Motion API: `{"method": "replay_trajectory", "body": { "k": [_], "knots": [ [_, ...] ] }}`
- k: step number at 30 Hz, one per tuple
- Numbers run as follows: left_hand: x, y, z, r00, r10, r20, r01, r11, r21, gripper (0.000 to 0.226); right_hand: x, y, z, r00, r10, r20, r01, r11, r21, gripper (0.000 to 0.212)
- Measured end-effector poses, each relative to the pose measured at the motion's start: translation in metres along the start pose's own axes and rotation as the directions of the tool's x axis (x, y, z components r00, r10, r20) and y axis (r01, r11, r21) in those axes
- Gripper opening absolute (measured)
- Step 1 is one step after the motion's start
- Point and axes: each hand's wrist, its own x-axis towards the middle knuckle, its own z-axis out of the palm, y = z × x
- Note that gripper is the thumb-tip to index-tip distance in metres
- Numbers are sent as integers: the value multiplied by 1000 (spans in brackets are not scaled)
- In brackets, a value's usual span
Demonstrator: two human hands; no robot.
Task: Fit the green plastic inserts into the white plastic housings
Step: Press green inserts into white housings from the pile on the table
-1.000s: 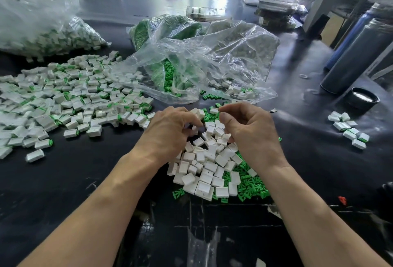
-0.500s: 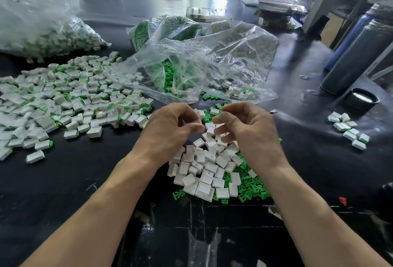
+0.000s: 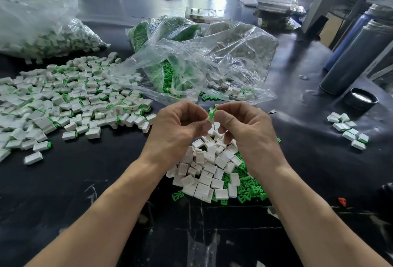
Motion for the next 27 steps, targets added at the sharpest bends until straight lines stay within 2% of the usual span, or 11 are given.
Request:
{"method": "replay_trajectory", "body": {
  "k": [9, 14, 20, 27],
  "knots": [
    [-5, 4, 2, 1000, -20, -19, 20, 1000, -4, 11, -2, -2, 0, 998, -55, 15, 57, 985, -166, 9],
    [-5, 1, 0, 1000, 21, -7, -20, 993, 117, 13, -3, -3, -2, 994, -68, 85, 84, 974, -211, 12],
    [-4, 1, -2, 996, 88, -20, -83, 979, 184, 15, -3, -2, -6, 988, -93, 122, 127, 942, -311, 10],
    [-4, -1, 0, 998, 58, -30, -54, 991, 120, 5, -4, 1, -5, 983, -144, 112, 177, 905, -387, 9]
  ]
}}
